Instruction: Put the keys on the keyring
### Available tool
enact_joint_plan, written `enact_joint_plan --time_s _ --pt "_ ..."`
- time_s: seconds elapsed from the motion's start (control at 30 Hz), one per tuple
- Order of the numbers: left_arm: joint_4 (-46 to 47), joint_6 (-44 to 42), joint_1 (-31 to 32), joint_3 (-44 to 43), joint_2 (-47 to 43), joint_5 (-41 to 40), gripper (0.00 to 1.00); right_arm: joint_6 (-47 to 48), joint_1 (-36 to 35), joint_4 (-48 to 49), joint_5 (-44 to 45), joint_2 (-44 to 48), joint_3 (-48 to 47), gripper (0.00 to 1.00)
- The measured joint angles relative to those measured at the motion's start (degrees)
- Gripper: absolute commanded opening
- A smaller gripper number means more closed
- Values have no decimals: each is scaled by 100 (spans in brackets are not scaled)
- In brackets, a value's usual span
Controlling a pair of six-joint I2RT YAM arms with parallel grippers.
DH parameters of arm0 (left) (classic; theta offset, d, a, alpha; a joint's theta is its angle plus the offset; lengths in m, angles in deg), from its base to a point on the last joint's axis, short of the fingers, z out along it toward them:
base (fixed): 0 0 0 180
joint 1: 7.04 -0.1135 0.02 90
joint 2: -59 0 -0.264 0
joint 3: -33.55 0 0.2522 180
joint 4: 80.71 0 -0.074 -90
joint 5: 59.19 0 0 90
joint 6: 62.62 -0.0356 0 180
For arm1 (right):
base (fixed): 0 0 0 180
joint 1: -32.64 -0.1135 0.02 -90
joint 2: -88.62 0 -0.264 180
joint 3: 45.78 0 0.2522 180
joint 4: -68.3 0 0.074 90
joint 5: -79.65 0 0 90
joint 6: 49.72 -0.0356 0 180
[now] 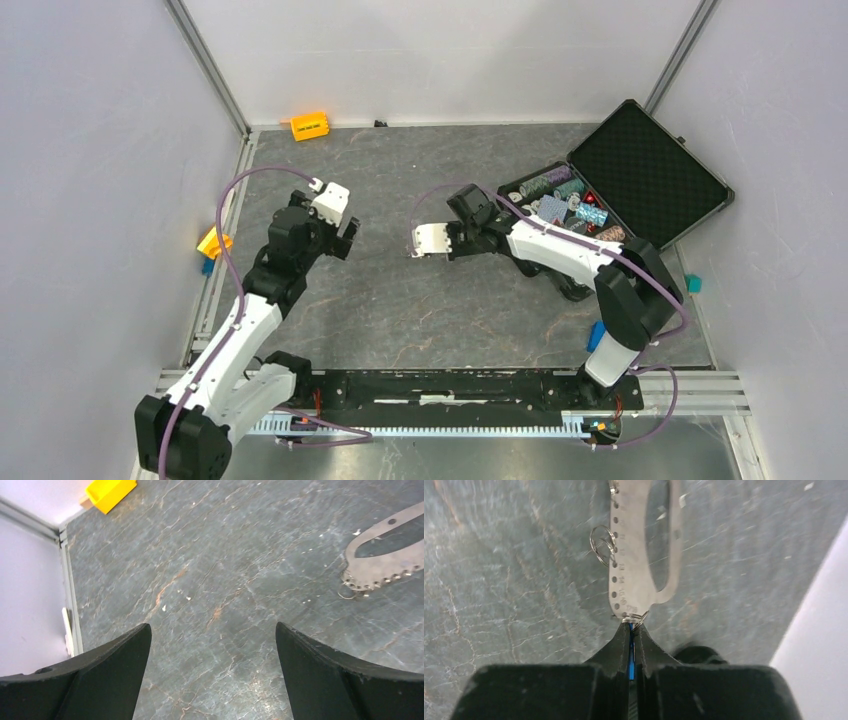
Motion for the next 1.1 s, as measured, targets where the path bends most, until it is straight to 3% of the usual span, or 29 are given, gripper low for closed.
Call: enact_joint_plan --time_s 0.63,1.1 --pt "0 118 -275 0 140 210 100 -302 229 33 -188 35 1456 5" --pt "4 243 -275 -111 157 540 100 -562 229 85 -46 153 1613 22"
